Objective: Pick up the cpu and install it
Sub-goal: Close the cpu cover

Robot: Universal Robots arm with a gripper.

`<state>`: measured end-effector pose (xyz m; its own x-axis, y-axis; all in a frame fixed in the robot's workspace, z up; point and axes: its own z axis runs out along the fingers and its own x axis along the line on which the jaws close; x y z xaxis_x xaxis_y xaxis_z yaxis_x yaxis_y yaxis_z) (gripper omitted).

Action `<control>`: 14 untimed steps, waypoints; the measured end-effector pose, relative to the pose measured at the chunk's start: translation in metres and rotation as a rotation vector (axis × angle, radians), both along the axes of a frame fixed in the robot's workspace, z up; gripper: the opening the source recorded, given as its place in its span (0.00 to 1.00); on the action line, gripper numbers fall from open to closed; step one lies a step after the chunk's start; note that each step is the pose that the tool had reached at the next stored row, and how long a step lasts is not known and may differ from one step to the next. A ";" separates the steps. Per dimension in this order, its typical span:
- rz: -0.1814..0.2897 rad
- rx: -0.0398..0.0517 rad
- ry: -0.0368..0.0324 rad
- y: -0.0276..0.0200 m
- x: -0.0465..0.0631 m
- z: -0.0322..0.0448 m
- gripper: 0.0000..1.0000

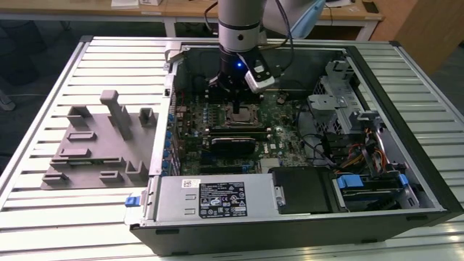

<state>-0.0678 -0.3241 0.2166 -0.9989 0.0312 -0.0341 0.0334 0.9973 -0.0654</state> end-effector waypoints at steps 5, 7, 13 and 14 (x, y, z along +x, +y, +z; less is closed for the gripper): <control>0.000 0.0110 -0.0002 0.0000 -0.004 -0.0032 0.11; 0.000 0.0130 -0.0002 0.0000 -0.005 -0.0050 0.11; 0.000 0.0211 -0.0004 0.0000 -0.009 -0.0103 0.11; 0.000 0.0210 -0.0003 0.0000 -0.010 -0.0113 0.11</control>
<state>-0.0778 -0.3241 0.2053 -0.9989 0.0315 -0.0337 0.0330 0.9985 -0.0444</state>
